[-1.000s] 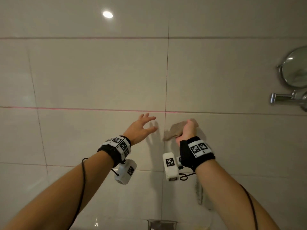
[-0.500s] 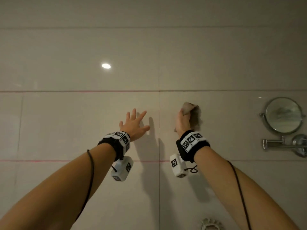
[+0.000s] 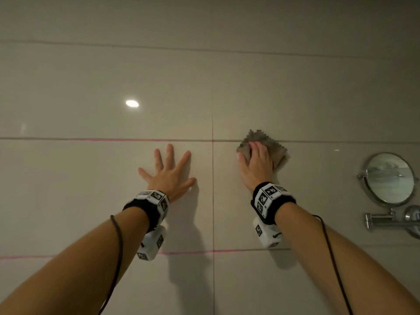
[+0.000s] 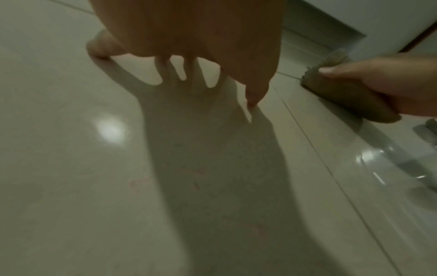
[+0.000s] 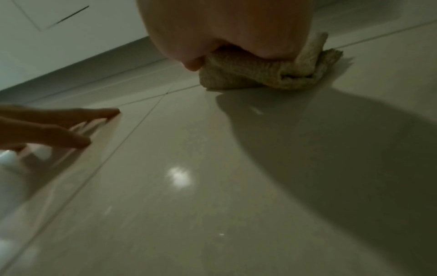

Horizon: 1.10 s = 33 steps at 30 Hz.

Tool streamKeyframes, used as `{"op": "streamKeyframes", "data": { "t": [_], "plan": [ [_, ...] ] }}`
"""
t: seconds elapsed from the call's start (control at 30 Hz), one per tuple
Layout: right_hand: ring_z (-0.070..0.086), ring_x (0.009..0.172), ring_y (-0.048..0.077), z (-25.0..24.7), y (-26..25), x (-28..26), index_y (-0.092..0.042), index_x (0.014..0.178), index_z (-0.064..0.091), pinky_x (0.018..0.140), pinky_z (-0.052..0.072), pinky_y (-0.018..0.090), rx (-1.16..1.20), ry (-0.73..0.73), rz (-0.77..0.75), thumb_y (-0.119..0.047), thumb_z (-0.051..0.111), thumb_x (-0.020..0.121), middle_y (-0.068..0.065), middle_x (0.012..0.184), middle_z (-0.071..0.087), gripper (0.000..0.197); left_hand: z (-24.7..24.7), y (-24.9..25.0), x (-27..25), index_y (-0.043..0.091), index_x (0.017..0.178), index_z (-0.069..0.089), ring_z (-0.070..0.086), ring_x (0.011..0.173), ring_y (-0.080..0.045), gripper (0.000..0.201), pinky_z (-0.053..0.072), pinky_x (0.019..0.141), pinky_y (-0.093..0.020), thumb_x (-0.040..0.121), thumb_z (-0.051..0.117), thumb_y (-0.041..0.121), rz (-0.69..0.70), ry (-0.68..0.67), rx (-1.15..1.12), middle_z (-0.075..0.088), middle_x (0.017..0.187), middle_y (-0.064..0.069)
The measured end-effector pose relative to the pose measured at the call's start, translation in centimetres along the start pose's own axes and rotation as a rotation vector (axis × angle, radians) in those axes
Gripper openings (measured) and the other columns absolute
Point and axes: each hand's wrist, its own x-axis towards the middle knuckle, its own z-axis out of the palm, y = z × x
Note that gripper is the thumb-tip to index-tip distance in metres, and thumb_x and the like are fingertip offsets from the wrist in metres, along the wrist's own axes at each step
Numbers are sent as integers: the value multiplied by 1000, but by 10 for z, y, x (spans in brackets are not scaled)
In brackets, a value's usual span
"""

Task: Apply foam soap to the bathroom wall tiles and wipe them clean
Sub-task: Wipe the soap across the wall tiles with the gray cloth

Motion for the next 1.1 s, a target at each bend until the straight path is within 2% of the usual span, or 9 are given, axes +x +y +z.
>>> {"op": "streamKeyframes", "data": {
  "t": [0.07, 0.17, 0.27, 0.37, 0.5, 0.77, 0.97, 1.1],
  "plan": [
    [29, 143, 26, 5, 2, -2, -9, 144, 45, 116, 24, 47, -50, 49, -36, -51, 36, 90, 10, 153, 38, 69, 3, -5, 1, 57, 150, -15, -31, 148, -32, 81, 1, 105, -84, 90, 36, 76, 18, 31, 19, -34, 161, 7],
    [30, 143, 26, 12, 4, -4, -11, 141, 48, 115, 25, 50, -112, 107, -60, -52, 39, 89, 8, 151, 41, 66, 5, -11, 3, 56, 151, -14, -30, 149, -32, 82, 1, 104, -85, 89, 34, 79, 39, 56, 37, -33, 162, 8],
    [29, 143, 23, 15, 0, 1, -15, 139, 50, 114, 23, 49, -154, 127, -43, -53, 38, 90, 4, 150, 42, 64, 5, -17, 6, 55, 151, -14, -30, 149, -30, 83, 2, 104, -85, 88, 33, 81, 61, 65, 47, -32, 162, 10],
    [33, 139, 23, 13, -6, 7, -17, 135, 54, 109, 26, 47, -185, 155, -8, -54, 37, 89, 3, 148, 46, 62, 3, -24, 7, 54, 151, -13, -29, 150, -28, 85, 3, 103, -86, 85, 30, 84, 71, 77, 60, -31, 162, 13],
    [36, 136, 24, 16, -12, 7, -16, 134, 57, 106, 28, 45, -209, 154, -46, -52, 34, 90, 4, 145, 50, 61, 0, -29, 9, 52, 152, -14, -27, 151, -27, 89, 5, 103, -86, 82, 28, 87, 79, 82, 79, -29, 163, 14],
    [34, 137, 19, 46, -48, -5, -19, 134, 59, 108, 22, 37, -5, 151, -93, -43, 25, 98, -2, 145, 49, 55, -5, -39, 8, 50, 153, -14, -26, 151, -23, 91, 6, 104, -85, 83, 29, 87, 90, 83, 92, -28, 163, 15],
    [36, 135, 23, 75, -82, -15, -20, 134, 59, 106, 25, 41, 13, 162, -126, -48, 19, 96, -1, 144, 50, 61, -9, -58, 5, 49, 154, -12, -23, 152, -18, 91, 7, 104, -84, 84, 34, 84, 103, 87, 75, -26, 164, 15],
    [34, 136, 23, 77, -82, -17, -19, 137, 55, 107, 24, 42, -33, 141, -158, -43, 25, 99, 0, 146, 48, 55, -11, -84, 1, 49, 154, -13, -22, 153, -18, 92, 8, 105, -83, 82, 32, 86, 79, 102, 90, -26, 163, 15]
  ]
}}
